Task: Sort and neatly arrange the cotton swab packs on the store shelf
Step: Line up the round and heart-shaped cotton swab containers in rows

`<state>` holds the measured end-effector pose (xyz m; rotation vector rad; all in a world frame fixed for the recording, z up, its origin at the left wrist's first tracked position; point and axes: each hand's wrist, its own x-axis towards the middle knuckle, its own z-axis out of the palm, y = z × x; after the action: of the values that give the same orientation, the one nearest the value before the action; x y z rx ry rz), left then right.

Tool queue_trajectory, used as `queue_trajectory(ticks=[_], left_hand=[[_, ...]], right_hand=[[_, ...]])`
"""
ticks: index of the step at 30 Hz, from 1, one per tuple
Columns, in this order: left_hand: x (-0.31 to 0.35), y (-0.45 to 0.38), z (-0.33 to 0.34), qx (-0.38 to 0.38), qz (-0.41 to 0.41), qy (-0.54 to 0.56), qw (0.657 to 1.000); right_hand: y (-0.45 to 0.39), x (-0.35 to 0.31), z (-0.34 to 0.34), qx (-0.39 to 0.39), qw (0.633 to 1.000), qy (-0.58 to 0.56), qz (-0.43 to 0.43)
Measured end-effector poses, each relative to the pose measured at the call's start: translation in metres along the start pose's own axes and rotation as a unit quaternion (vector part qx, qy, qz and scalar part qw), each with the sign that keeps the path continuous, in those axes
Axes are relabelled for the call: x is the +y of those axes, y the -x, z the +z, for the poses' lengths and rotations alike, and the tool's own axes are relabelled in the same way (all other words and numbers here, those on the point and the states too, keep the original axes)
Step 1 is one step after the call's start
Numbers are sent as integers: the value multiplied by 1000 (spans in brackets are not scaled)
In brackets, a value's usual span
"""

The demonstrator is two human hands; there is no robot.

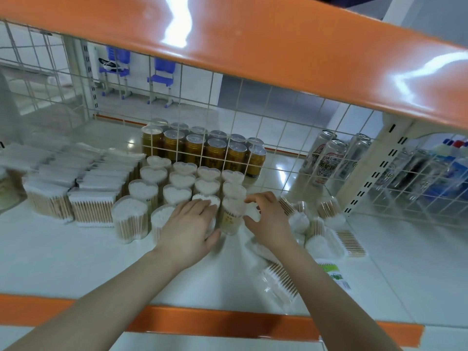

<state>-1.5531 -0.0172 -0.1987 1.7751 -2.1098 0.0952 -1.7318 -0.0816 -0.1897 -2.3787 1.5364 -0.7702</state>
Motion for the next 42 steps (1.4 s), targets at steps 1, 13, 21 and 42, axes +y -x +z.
queue_trajectory(ticks=[1,13,21,42], left_hand=[[2,0,-1,5,7,-5,1000],[29,8,-5,6,143,87,986],[50,5,0,-38,163,71,983],[70,-10,19,-126,137,73,980]], right_hand=[[2,2,-4,9,1000,-2,12],[42,48,-48,86,981,-20,175],[67,73,-56,99,966,8,239],[51,88,-40,56,934,83,344]])
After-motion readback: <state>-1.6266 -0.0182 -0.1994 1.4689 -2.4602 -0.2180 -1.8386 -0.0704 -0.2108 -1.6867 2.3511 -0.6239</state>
